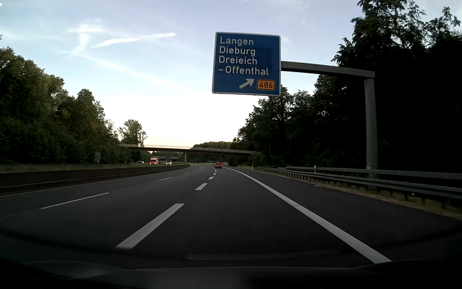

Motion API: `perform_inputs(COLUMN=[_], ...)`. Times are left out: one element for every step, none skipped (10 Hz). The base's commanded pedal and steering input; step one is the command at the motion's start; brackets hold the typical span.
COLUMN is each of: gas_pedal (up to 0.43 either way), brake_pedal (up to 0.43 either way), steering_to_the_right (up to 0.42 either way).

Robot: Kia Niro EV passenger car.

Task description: Follow the waypoints while adhering to traffic rules and regulations

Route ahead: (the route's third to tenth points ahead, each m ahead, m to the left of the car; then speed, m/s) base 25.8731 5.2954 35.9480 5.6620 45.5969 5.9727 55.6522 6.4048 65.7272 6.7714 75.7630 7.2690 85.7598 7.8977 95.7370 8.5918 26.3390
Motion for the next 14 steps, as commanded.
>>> perform_inputs(gas_pedal=[0.000,0.000,0.000,0.000,0.000,0.000,0.000,0.000,0.000,0.000,0.000,0.000,0.000,0.000], brake_pedal=[0.110,0.116,0.122,0.128,0.134,0.140,0.140,0.140,0.134,0.134,0.134,0.134,0.134,0.134], steering_to_the_right=[-0.007,-0.006,-0.006,-0.006,-0.005,-0.004,-0.004,-0.004,-0.004,-0.004,-0.004,-0.004,-0.004,-0.003])
